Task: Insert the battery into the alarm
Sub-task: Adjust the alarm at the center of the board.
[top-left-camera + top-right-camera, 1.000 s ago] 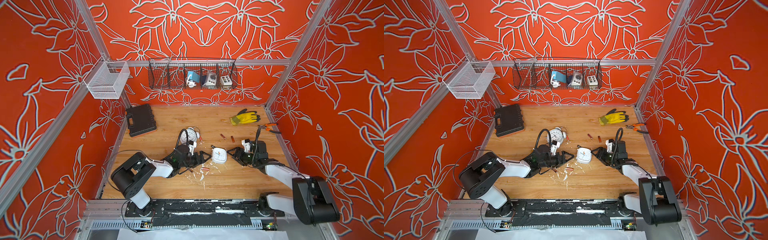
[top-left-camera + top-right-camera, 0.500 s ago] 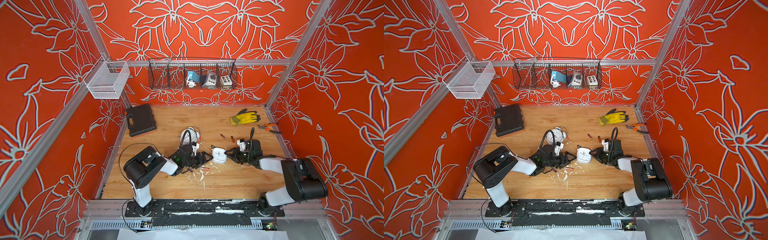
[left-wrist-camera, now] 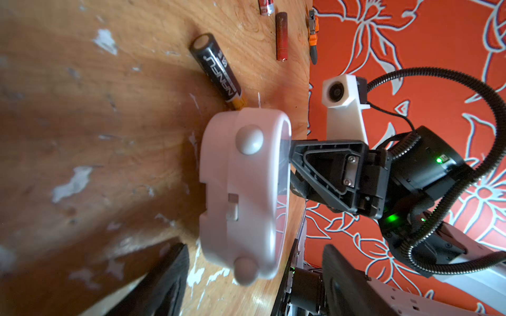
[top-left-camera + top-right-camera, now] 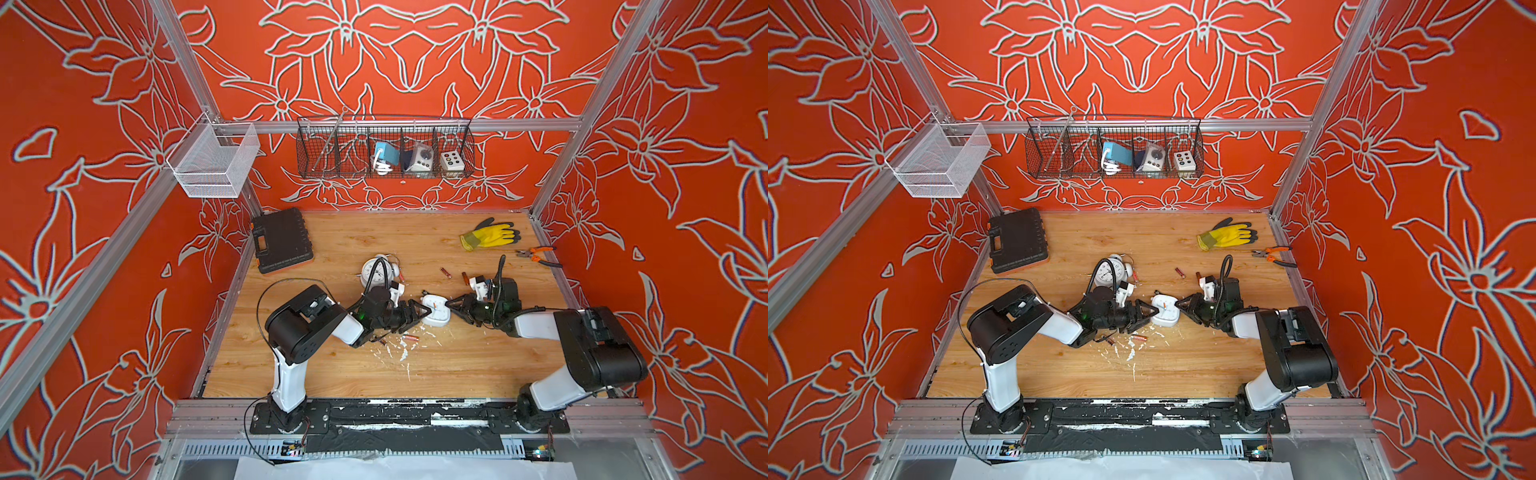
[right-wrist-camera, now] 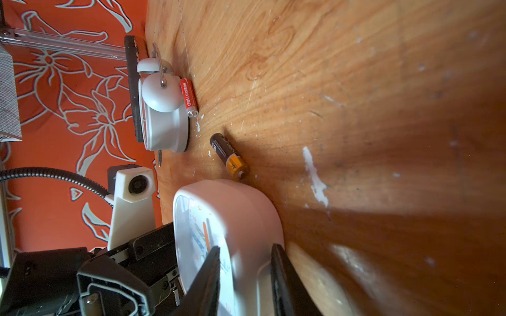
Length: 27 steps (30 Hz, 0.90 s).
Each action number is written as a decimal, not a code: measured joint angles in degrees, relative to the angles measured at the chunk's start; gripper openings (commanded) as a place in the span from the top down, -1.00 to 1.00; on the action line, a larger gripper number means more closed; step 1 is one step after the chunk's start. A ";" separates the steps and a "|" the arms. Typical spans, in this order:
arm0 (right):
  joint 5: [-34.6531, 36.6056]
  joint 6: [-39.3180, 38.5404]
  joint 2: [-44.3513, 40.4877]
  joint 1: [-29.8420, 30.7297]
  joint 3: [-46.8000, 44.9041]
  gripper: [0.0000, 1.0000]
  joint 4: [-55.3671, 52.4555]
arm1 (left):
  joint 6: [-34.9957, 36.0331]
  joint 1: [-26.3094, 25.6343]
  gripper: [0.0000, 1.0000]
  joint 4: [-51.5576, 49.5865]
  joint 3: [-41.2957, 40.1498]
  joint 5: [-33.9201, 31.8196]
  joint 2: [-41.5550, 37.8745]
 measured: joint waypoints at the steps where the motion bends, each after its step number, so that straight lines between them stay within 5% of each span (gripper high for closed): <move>1: -0.20 0.20 0.15 0.04 0.00 0.35 0.28 | -0.22 0.00 -0.43 0.33 0.22 0.02 0.42; 16: -1.27 2.05 1.31 0.50 0.00 0.35 2.47 | -1.01 0.00 0.06 0.83 2.21 0.07 3.21; 27: -0.79 2.69 0.24 0.52 0.00 0.14 0.70 | 2.05 0.00 0.39 0.11 1.03 -1.62 0.42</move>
